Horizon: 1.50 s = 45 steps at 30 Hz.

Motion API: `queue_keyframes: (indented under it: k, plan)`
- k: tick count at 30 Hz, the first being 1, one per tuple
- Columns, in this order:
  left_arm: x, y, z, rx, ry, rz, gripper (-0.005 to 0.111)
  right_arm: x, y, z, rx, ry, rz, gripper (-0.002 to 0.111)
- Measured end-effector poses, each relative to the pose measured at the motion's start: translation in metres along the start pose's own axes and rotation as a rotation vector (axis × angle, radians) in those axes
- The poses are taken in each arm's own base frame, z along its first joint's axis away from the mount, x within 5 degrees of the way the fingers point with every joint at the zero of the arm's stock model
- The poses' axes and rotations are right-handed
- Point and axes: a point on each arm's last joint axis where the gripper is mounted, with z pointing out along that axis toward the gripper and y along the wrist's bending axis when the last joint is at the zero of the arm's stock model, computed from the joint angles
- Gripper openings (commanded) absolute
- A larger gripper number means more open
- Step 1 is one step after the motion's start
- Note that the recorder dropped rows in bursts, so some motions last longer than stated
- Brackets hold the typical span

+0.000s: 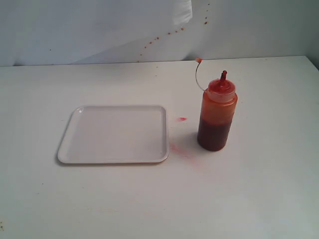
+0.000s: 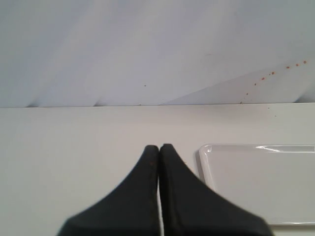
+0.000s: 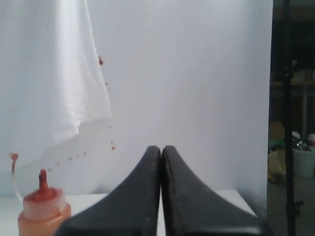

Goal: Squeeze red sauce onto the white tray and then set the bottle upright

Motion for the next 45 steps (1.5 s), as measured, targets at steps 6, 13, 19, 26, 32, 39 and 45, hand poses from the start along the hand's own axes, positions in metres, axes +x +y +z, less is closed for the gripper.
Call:
queue_keyframes:
  k: [6,13,19,26,32,39,45]
  plan:
    - [0.000,0.000,0.000,0.000,0.000,0.000,0.000,-0.062,0.000,-0.003,0.003,-0.234,0.012,0.000]
    - [0.000,0.000,0.000,0.000,0.000,0.000,0.000,-0.116,-0.001,-0.016,0.005,-0.425,0.006,0.000]
    - [0.000,0.000,0.000,0.000,0.000,0.000,0.000,-0.140,-0.001,-0.006,0.013,-0.455,-0.023,0.000]
    - [0.000,0.000,0.000,0.000,0.000,0.000,0.000,-0.138,-0.001,0.037,0.022,-0.431,-0.026,0.000]
    - [0.000,0.000,0.000,0.000,0.000,0.000,0.000,-0.121,-0.001,0.077,0.021,-0.346,-0.044,0.000]
    - [0.000,0.000,0.000,0.000,0.000,0.000,0.000,-0.081,0.005,0.125,-0.043,-0.164,-0.138,0.000]
    - [0.000,0.000,0.000,0.000,0.000,0.000,0.000,-0.039,0.012,0.159,-0.125,-0.056,-0.111,0.000]
